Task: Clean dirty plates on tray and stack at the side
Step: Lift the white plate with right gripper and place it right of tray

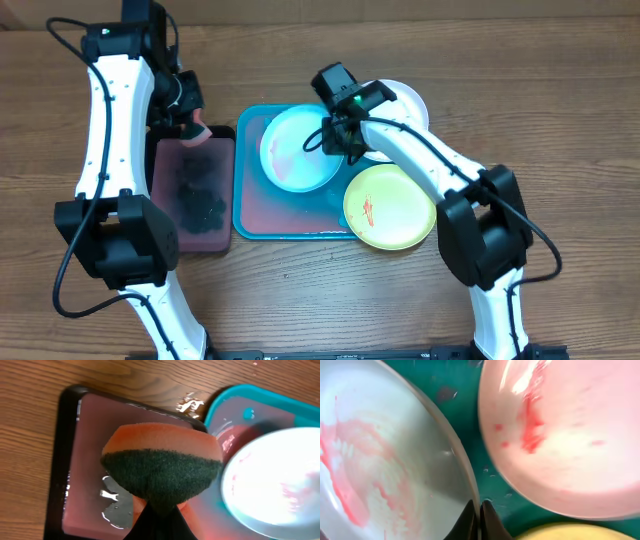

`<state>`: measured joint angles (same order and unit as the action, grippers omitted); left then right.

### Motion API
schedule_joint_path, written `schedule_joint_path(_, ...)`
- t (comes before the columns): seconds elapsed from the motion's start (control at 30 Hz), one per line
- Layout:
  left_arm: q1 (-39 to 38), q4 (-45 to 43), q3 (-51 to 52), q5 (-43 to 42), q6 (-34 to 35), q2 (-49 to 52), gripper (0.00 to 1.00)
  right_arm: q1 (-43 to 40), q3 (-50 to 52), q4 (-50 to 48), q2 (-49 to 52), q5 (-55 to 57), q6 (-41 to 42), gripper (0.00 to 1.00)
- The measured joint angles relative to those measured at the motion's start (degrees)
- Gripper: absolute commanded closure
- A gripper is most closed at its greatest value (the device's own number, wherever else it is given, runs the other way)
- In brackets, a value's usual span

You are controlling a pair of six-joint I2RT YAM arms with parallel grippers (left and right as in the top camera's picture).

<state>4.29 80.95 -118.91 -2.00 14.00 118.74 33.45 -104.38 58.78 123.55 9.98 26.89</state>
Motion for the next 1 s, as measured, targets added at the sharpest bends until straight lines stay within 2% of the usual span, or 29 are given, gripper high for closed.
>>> schedule_joint_path(0.23,0.7,-3.1,2.8,1.0,0.6,0.0,0.96,10.0,-0.8,5.9,-3.8,28.8,0.1,0.96)
schedule_joint_path(0.37,0.7,-4.8,5.3,1.0,0.7,0.0,0.96,16.4,-0.8,10.6,-3.8,44.3,2.8,0.96)
schedule_joint_path(0.53,0.7,-5.6,7.1,1.0,0.7,0.0,0.96,21.6,-0.8,14.1,-3.8,56.3,6.6,0.96)
schedule_joint_path(0.77,0.7,-5.8,7.2,1.0,0.7,0.0,0.96,25.6,-0.8,14.8,-3.8,66.8,9.1,0.96)
schedule_joint_path(1.0,0.7,-5.8,7.2,1.0,0.7,0.0,0.96,26.0,-0.8,15.0,-3.8,70.0,9.6,0.96)
